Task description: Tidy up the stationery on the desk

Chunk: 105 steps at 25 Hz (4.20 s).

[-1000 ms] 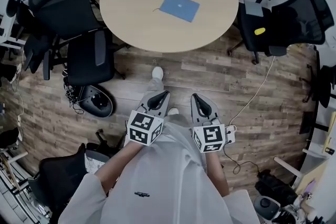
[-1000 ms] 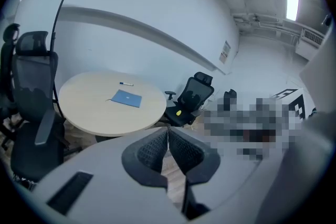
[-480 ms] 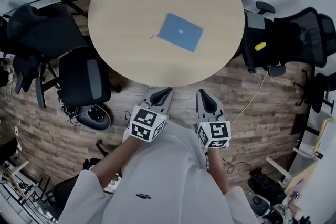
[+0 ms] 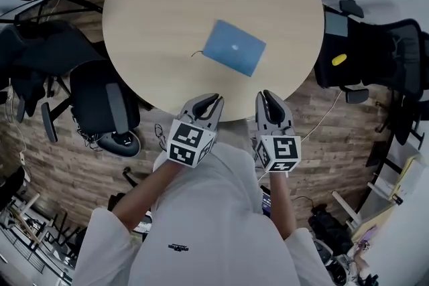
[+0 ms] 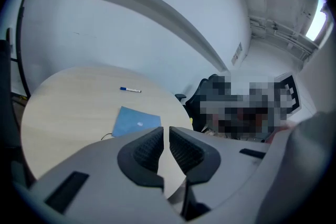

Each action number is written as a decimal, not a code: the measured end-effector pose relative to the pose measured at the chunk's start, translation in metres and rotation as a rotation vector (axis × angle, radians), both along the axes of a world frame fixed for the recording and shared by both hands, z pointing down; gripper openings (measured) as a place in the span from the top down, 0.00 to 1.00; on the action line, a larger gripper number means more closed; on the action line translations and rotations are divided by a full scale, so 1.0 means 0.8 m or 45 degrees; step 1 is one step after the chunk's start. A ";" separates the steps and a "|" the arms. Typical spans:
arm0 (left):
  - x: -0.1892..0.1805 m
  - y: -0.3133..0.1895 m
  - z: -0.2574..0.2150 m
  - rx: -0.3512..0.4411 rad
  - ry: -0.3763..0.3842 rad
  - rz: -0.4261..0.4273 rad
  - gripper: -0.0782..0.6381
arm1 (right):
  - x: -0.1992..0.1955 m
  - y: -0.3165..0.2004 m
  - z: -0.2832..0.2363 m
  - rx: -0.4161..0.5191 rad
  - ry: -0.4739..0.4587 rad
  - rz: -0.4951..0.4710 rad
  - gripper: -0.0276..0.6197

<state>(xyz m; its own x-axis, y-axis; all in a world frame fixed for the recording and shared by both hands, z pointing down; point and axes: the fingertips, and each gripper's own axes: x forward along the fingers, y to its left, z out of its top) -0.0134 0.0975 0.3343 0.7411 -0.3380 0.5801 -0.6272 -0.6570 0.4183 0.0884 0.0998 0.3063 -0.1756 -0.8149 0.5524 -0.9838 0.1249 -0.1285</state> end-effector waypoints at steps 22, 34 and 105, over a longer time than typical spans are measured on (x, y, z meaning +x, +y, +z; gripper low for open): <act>0.071 -0.100 0.186 -0.280 -0.106 -0.434 0.60 | 0.046 -0.148 0.185 -0.298 0.020 -0.665 0.66; 0.070 -0.109 0.259 -0.381 -0.130 -0.609 0.57 | 0.080 -0.186 0.280 -0.414 0.106 -0.723 0.57; 0.026 -0.207 0.247 -0.052 -0.189 -0.296 0.61 | 0.002 -0.166 0.276 -0.400 -0.088 -0.425 0.56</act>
